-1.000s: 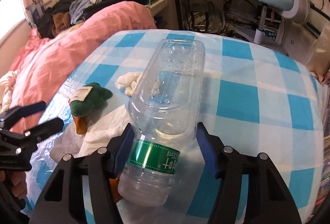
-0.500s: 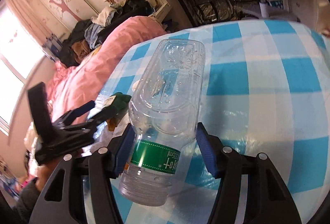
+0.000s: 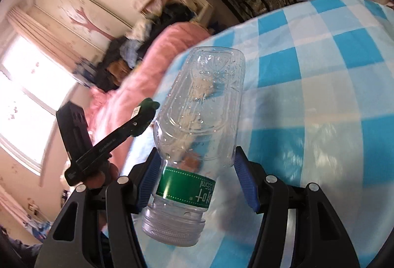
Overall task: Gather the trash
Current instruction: 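Carry bottle and sponge over the yellow bin and open both tools, then grasp the large white tissue with the left tool while the right tool grasps the orange piece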
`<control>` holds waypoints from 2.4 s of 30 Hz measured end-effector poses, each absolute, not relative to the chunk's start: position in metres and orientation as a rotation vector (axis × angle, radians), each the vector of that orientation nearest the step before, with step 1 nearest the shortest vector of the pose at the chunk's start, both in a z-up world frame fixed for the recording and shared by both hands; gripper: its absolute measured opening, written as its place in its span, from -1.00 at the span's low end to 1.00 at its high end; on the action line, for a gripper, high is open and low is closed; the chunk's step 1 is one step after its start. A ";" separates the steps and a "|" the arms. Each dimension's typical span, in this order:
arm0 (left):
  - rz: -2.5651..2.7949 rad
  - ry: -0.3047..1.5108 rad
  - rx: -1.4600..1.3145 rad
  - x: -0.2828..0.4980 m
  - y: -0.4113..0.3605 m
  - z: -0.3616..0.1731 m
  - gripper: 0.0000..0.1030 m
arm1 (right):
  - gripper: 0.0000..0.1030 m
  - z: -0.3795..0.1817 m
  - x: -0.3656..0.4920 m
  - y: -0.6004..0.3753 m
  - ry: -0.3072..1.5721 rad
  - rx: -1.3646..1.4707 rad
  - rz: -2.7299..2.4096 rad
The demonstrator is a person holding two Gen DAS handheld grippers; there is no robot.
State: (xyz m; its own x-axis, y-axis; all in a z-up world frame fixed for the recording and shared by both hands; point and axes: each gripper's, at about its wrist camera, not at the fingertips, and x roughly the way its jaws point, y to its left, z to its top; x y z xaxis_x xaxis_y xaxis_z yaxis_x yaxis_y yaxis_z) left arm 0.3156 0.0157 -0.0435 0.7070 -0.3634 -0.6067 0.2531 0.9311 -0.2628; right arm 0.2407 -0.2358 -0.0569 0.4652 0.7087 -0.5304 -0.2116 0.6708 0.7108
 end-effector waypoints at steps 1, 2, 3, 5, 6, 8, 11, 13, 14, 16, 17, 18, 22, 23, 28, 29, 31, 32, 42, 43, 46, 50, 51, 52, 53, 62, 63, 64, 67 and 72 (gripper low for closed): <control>-0.355 0.687 -0.169 0.305 0.015 -0.034 -0.31 | 0.14 -0.047 0.230 -0.235 0.903 0.611 0.629; -0.374 0.664 -0.182 0.290 0.015 -0.021 -0.31 | 0.14 -0.041 0.223 -0.233 0.885 0.599 0.641; -0.388 0.647 -0.193 0.273 0.014 -0.009 -0.31 | 0.14 -0.031 0.213 -0.230 0.861 0.577 0.658; -0.387 0.633 -0.208 0.239 0.015 0.008 -0.31 | 0.14 -0.009 0.179 -0.220 0.815 0.521 0.696; -0.382 0.628 -0.226 0.220 0.017 0.014 -0.31 | 0.14 -0.002 0.162 -0.217 0.798 0.510 0.707; -0.361 0.670 -0.283 0.176 0.022 0.018 -0.30 | 0.14 0.003 0.120 -0.214 0.783 0.535 0.718; -0.350 0.750 -0.295 0.117 0.021 0.009 -0.29 | 0.14 -0.015 0.070 -0.199 0.853 0.535 0.741; -0.339 0.806 -0.283 0.082 0.016 -0.007 -0.28 | 0.14 -0.039 0.039 -0.185 0.930 0.499 0.753; -0.331 0.828 -0.299 0.072 0.017 -0.014 -0.28 | 0.14 -0.047 0.033 -0.182 0.959 0.507 0.755; -0.302 0.897 -0.366 0.049 0.020 -0.034 -0.28 | 0.14 -0.062 0.018 -0.173 1.027 0.526 0.757; -0.286 0.919 -0.380 0.042 0.020 -0.042 -0.28 | 0.14 -0.068 0.009 -0.165 1.060 0.508 0.762; -0.271 0.942 -0.387 0.036 0.020 -0.051 -0.28 | 0.14 -0.073 0.002 -0.157 1.089 0.479 0.764; -0.225 1.048 -0.377 0.023 0.014 -0.088 -0.24 | 0.14 -0.101 -0.001 -0.139 1.217 0.423 0.737; -0.211 1.071 -0.385 0.020 0.015 -0.095 -0.24 | 0.14 -0.105 -0.001 -0.137 1.238 0.416 0.727; -0.151 1.232 -0.384 0.020 0.016 -0.136 -0.07 | 0.15 -0.131 0.001 -0.131 1.334 0.367 0.648; -0.147 1.250 -0.385 0.020 0.015 -0.141 -0.04 | 0.15 -0.133 0.002 -0.130 1.349 0.358 0.638; -0.126 1.280 -0.367 0.020 0.012 -0.149 0.07 | 0.17 -0.142 0.002 -0.129 1.389 0.340 0.617; -0.121 1.282 -0.358 0.020 0.011 -0.151 0.08 | 0.22 -0.146 0.002 -0.129 1.409 0.333 0.599; -0.032 1.049 -0.196 0.006 0.008 -0.092 0.48 | 0.38 -0.111 -0.007 -0.157 1.213 0.332 0.576; -0.022 1.010 -0.171 0.003 0.006 -0.082 0.50 | 0.38 -0.101 -0.008 -0.159 1.170 0.324 0.579; -0.013 0.927 -0.135 -0.001 0.003 -0.050 0.59 | 0.38 -0.070 -0.011 -0.160 1.031 0.302 0.576; -0.048 0.810 -0.116 0.005 -0.001 -0.020 0.68 | 0.38 -0.048 -0.014 -0.172 0.885 0.260 0.552; -0.054 0.794 -0.105 0.010 -0.002 -0.017 0.69 | 0.38 -0.044 -0.012 -0.174 0.866 0.247 0.537; -0.068 0.779 -0.100 0.020 -0.001 -0.014 0.70 | 0.38 -0.042 -0.007 -0.177 0.857 0.247 0.524; -0.077 0.776 -0.101 0.028 0.001 -0.014 0.71 | 0.38 -0.040 -0.001 -0.180 0.853 0.251 0.511; -0.109 0.794 -0.117 0.148 0.008 -0.024 0.71 | 0.38 -0.029 0.109 -0.173 0.853 0.126 0.448; -0.109 0.808 -0.120 0.163 0.007 -0.028 0.71 | 0.38 -0.025 0.114 -0.174 0.853 0.111 0.449; -0.106 0.820 -0.123 0.178 0.006 -0.034 0.71 | 0.38 -0.026 0.124 -0.173 0.854 0.092 0.449; -0.096 0.848 -0.138 0.207 0.006 -0.050 0.71 | 0.38 -0.031 0.158 -0.167 0.867 0.054 0.456; -0.090 0.878 -0.138 0.250 0.004 -0.069 0.71 | 0.32 -0.050 0.186 -0.162 0.908 0.080 0.460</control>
